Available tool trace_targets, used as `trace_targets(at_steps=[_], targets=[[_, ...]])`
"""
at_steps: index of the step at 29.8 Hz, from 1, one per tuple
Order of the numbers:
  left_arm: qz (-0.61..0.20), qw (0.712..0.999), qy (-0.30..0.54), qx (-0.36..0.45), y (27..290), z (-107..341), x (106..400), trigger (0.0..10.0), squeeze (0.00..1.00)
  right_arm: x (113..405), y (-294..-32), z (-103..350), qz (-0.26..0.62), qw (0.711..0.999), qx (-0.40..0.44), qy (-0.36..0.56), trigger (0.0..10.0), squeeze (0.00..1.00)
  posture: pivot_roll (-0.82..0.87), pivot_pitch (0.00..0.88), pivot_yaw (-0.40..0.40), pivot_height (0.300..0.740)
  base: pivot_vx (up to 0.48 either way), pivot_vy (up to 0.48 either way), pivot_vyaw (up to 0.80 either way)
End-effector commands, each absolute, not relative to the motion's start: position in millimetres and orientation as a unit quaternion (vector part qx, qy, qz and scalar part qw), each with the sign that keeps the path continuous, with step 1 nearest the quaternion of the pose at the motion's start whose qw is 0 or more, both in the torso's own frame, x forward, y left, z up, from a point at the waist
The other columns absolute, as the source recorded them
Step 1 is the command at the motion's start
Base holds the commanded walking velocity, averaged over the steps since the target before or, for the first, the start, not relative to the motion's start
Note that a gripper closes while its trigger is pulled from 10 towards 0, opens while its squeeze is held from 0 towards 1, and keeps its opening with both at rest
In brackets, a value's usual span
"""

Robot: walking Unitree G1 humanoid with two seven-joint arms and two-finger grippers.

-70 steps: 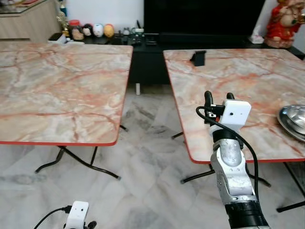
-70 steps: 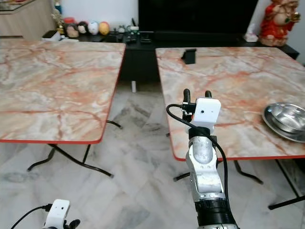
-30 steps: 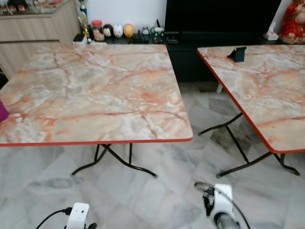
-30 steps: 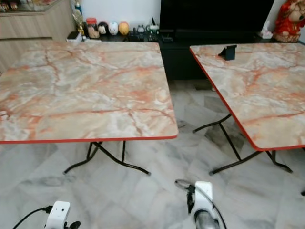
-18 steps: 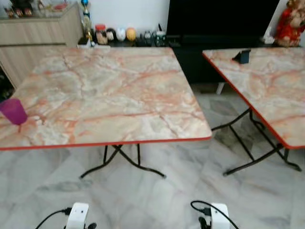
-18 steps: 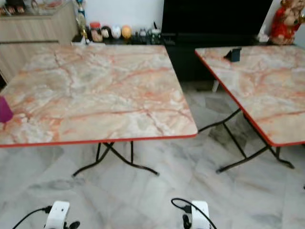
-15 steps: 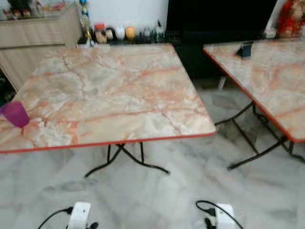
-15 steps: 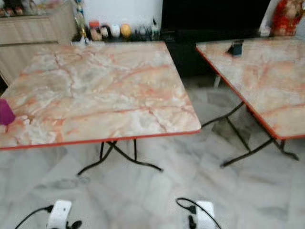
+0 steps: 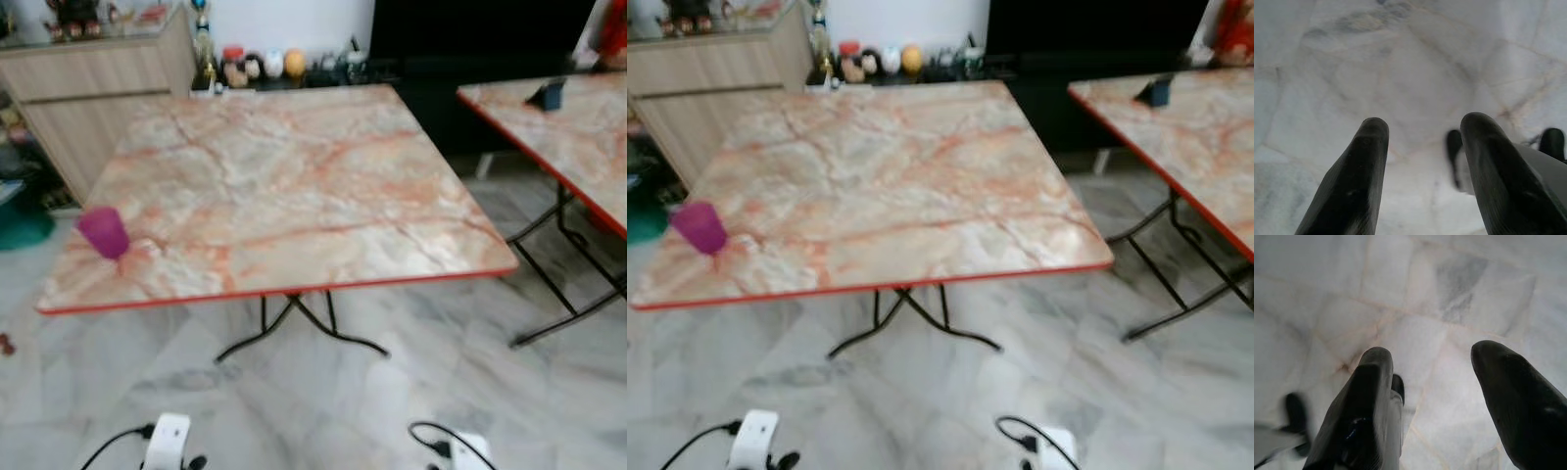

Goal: Setting the table

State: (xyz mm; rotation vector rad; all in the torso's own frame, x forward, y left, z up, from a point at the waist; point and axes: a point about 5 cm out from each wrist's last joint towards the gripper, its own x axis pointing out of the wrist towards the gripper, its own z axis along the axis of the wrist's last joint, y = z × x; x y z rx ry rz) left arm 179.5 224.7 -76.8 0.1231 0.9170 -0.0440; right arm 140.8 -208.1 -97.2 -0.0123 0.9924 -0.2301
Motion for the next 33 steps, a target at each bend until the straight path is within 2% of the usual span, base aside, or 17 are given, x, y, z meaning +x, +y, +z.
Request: trace_targets(at_steps=[1,10,16,25,33], targets=[[-0.016,0.892,0.448,0.065,230.4,-76.7,177.4,10.0,0.0,146.6,-199.3,-96.5,-0.104,0.876,0.005,0.47,10.0,0.0,0.03,0.0,0.006,0.74,0.0,0.33,0.0],[-0.006,0.894,0.444,0.055,230.8,-75.9,179.0,10.0,0.0,148.7,-207.1,-94.5,-0.11,0.878,0.007,0.466,10.0,0.0,0.02,0.0,0.001,0.74,0.0,0.333,0.0],[-0.011,0.895,0.443,0.056,229.2,-75.6,180.4,10.0,0.0,149.0,-209.4,-93.8,-0.112,0.88,0.005,0.462,10.0,0.0,0.02,0.0,-0.002,0.74,0.0,0.329,0.65],[-0.01,0.895,0.443,0.056,229.4,-75.0,181.8,10.0,0.0,154.4,-209.6,-91.3,-0.122,0.885,0.015,0.449,10.0,0.0,0.02,0.0,0.005,0.74,0.0,0.32,0.0],[-0.013,0.895,0.442,0.063,229.9,-74.5,182.7,10.0,0.0,158.6,-204.9,-90.2,-0.109,0.89,0.014,0.443,10.0,0.0,0.02,0.0,0.006,0.74,0.0,0.0,0.0]])
